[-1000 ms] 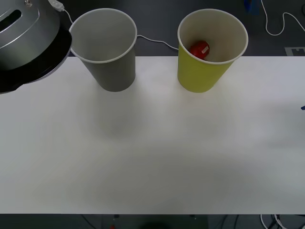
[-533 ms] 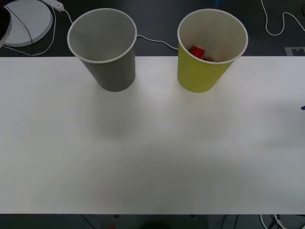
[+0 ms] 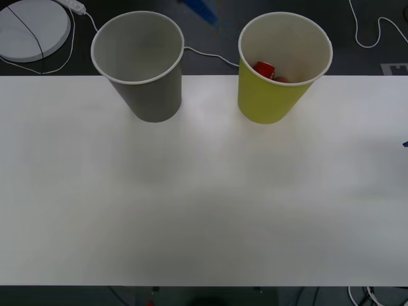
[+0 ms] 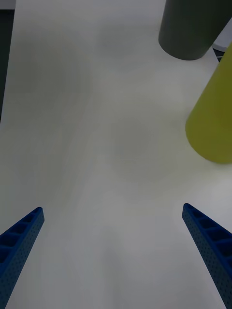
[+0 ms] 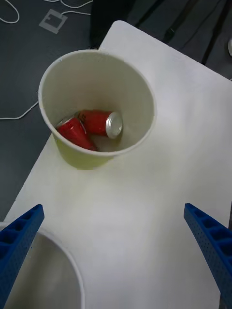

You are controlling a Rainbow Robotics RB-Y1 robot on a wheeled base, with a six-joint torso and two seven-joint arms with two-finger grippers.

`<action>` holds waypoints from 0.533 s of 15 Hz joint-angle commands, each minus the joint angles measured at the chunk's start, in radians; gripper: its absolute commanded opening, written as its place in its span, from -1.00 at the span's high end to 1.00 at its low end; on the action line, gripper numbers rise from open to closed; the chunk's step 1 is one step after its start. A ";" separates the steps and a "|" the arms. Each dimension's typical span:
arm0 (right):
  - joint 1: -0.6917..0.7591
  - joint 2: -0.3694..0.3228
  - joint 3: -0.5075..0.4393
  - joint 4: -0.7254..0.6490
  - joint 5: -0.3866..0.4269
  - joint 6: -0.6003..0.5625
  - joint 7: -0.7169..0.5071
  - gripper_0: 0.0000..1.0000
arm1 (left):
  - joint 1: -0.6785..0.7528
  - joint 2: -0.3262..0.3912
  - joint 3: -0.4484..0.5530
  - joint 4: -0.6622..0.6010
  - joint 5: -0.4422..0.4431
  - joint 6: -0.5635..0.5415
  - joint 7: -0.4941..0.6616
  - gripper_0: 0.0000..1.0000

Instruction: Put the can into the green bin and the plastic bottle into the gray bin

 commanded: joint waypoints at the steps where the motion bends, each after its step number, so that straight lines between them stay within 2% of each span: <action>1: 0.000 0.000 0.000 0.000 0.000 0.000 0.000 -1.00 | 0.065 0.072 0.057 -0.023 0.008 -0.065 -0.131 -1.00; 3: 0.000 0.000 0.000 0.000 0.000 0.000 0.000 -1.00 | 0.113 0.112 0.091 -0.027 0.028 -0.099 -0.220 -1.00; 8: 0.000 0.000 0.000 0.000 0.000 0.000 0.000 -1.00 | 0.331 0.212 0.273 -0.089 0.035 -0.182 -0.434 -1.00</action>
